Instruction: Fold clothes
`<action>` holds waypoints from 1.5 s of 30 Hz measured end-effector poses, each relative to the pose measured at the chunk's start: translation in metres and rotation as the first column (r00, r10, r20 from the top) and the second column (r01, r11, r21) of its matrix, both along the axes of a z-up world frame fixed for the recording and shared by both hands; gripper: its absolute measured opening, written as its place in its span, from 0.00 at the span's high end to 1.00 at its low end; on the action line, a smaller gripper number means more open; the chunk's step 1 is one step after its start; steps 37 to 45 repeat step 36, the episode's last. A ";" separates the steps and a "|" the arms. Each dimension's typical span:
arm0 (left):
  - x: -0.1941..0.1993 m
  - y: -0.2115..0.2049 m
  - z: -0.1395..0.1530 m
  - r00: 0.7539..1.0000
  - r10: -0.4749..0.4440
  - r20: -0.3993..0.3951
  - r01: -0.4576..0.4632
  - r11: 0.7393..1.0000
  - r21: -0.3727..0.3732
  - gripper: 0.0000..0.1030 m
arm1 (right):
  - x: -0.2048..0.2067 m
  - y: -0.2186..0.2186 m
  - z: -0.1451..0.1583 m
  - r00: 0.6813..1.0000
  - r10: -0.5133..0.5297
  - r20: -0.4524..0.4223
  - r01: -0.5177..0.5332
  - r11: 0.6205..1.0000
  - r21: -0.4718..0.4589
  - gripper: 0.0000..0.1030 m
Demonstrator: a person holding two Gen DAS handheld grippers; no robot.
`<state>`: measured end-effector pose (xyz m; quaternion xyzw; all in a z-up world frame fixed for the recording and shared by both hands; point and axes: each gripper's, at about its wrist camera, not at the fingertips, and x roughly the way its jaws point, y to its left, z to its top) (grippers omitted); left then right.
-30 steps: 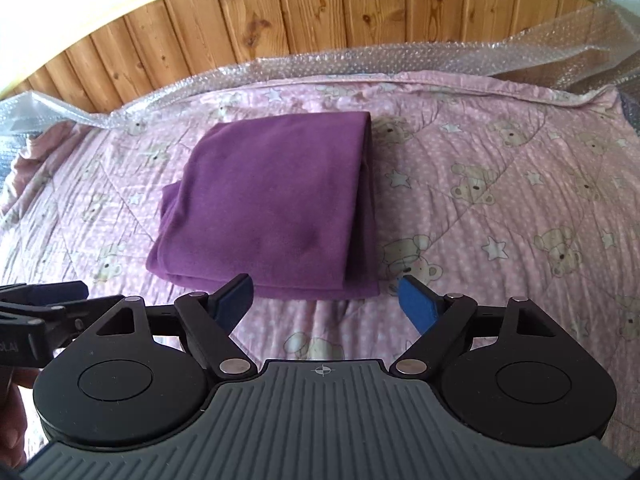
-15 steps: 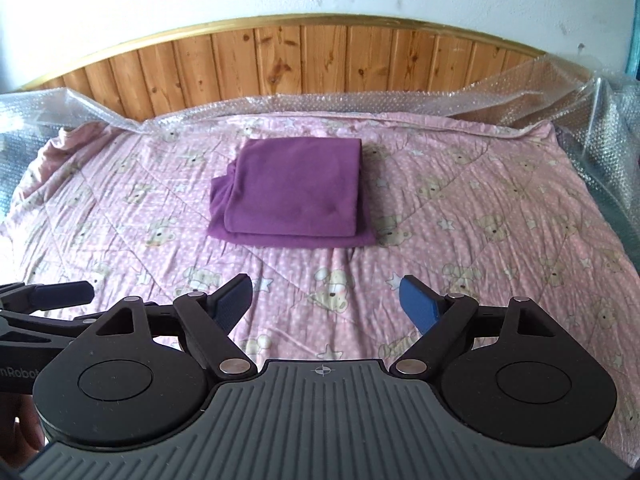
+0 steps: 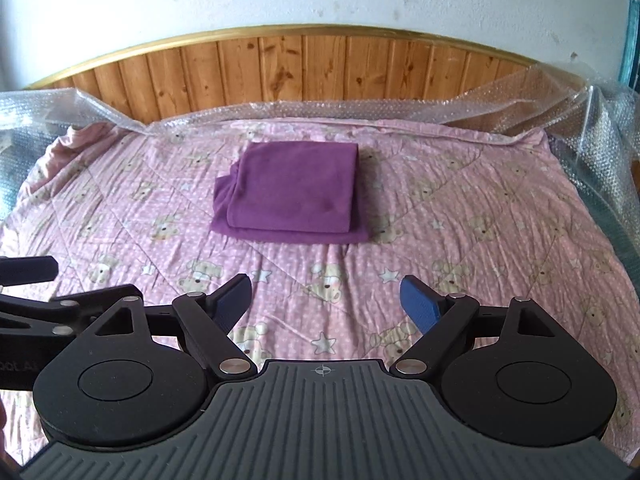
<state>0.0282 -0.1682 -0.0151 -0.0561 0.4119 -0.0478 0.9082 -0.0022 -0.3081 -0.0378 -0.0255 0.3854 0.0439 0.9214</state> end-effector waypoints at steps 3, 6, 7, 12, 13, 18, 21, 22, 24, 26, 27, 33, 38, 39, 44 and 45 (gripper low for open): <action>0.006 -0.011 0.009 1.000 0.023 -0.006 -0.023 1.000 -0.002 0.00 | 0.005 -0.011 -0.001 1.000 0.007 -0.001 -0.007 1.000 0.005 0.18; 0.011 -0.024 0.012 0.999 0.037 -0.010 -0.036 0.999 0.016 0.00 | 0.012 -0.021 -0.008 1.000 0.017 -0.016 -0.017 1.000 -0.003 0.17; 0.013 -0.027 0.012 0.999 0.039 -0.012 -0.039 0.999 0.021 0.00 | 0.014 -0.024 -0.010 1.000 0.020 -0.022 -0.020 1.000 -0.003 0.17; 0.020 -0.038 0.010 0.998 0.056 -0.031 -0.055 0.998 0.031 0.00 | 0.026 -0.032 -0.016 0.998 0.050 -0.032 -0.050 0.999 0.001 0.17; 0.022 -0.038 0.009 0.998 0.061 -0.034 -0.060 0.998 0.031 0.00 | 0.028 -0.033 -0.016 0.998 0.056 -0.033 -0.056 0.998 0.002 0.17; 0.025 -0.043 0.008 0.996 0.079 -0.039 -0.077 0.996 0.042 0.00 | 0.038 -0.036 -0.018 0.996 0.079 -0.038 -0.079 0.997 0.009 0.17; 0.025 -0.047 0.006 0.996 0.085 -0.036 -0.083 0.995 0.052 0.00 | 0.041 -0.038 -0.021 0.995 0.090 -0.044 -0.090 0.996 0.015 0.17; 0.025 -0.048 0.006 0.996 0.088 -0.035 -0.086 0.995 0.054 0.00 | 0.042 -0.038 -0.022 0.994 0.094 -0.047 -0.093 0.995 0.018 0.17; 0.025 -0.049 0.004 0.995 0.092 -0.039 -0.090 0.994 0.058 0.00 | 0.044 -0.040 -0.025 0.994 0.101 -0.053 -0.099 0.995 0.022 0.17; 0.026 -0.050 0.003 0.994 0.097 -0.045 -0.094 0.994 0.061 0.00 | 0.045 -0.041 -0.027 0.993 0.106 -0.060 -0.105 0.994 0.026 0.17; 0.026 -0.050 0.002 0.994 0.099 -0.048 -0.096 0.993 0.062 0.00 | 0.046 -0.042 -0.029 0.992 0.108 -0.062 -0.107 0.994 0.028 0.17; 0.028 -0.053 -0.002 0.991 0.113 -0.067 -0.108 0.992 0.071 0.00 | 0.049 -0.046 -0.034 0.991 0.114 -0.069 -0.112 0.993 0.040 0.17; 0.030 -0.054 -0.005 0.990 0.117 -0.076 -0.111 0.991 0.081 0.00 | 0.051 -0.048 -0.036 0.991 0.114 -0.070 -0.111 0.993 0.046 0.17; 0.030 -0.054 -0.005 0.990 0.117 -0.076 -0.111 0.991 0.081 0.00 | 0.051 -0.048 -0.036 0.991 0.114 -0.070 -0.111 0.993 0.046 0.17; 0.030 -0.054 -0.005 0.990 0.117 -0.076 -0.111 0.991 0.081 0.00 | 0.051 -0.048 -0.036 0.991 0.114 -0.070 -0.111 0.993 0.046 0.17; 0.030 -0.054 -0.005 0.990 0.117 -0.076 -0.111 0.991 0.081 0.00 | 0.051 -0.048 -0.036 0.991 0.114 -0.070 -0.111 0.993 0.046 0.17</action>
